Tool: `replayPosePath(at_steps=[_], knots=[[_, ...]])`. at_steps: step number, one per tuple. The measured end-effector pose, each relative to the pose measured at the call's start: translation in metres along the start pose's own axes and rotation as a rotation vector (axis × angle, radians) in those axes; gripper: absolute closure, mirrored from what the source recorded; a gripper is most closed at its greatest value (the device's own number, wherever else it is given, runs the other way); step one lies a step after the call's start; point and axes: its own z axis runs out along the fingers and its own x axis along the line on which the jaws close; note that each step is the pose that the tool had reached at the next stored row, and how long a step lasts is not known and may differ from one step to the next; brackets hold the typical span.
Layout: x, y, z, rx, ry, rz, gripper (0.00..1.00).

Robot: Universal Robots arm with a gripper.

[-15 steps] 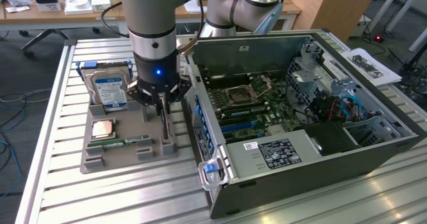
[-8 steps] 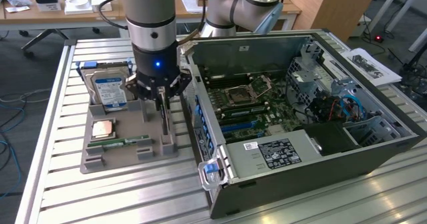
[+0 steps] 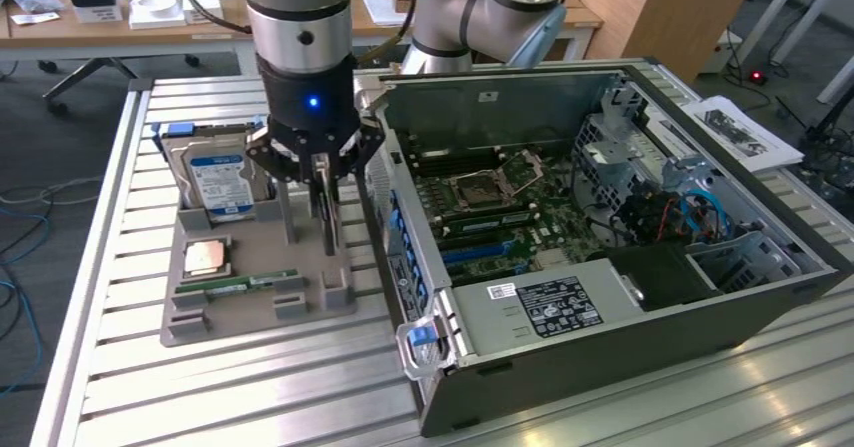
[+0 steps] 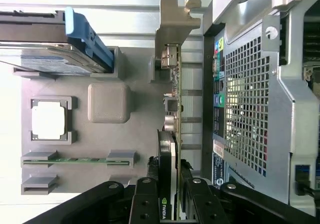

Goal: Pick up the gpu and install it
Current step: 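Pick up the gpu and move the gpu toward the slot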

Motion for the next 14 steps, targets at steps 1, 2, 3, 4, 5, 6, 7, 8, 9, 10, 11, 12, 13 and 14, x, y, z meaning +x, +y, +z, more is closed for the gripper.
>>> replayPosePath(at_steps=[1,2,3,4,5,6,7,8,9,10,11,12,13,14], knots=[[0.000,0.0002,-0.0041,0.0000,0.0000,0.000,0.73],[0.000,0.0003,-0.0083,0.0000,0.0000,0.000,0.73],[0.000,0.0005,-0.0126,0.0001,0.0000,0.000,0.73],[-0.001,0.0007,-0.0171,0.0000,0.0000,0.000,0.73],[-0.001,0.0009,-0.0219,0.0000,0.0000,0.000,0.73],[-0.001,0.0011,-0.0263,0.0000,0.0000,0.000,0.73],[-0.001,0.0013,-0.0308,0.0000,0.0000,0.000,0.73],[-0.001,0.0015,-0.0353,0.0000,0.0000,0.000,0.73],[-0.001,0.0017,-0.0398,0.0000,0.0000,0.000,0.73],[-0.001,0.0018,-0.0443,0.0000,0.0001,0.000,0.73],[-0.001,0.0020,-0.0488,0.0000,0.0000,0.000,0.73],[-0.002,0.0022,-0.0537,0.0000,0.0001,0.000,0.73],[-0.002,0.0024,-0.0580,0.0000,0.0000,0.000,0.73],[-0.002,0.0026,-0.0625,0.0000,0.0000,0.000,0.73]])
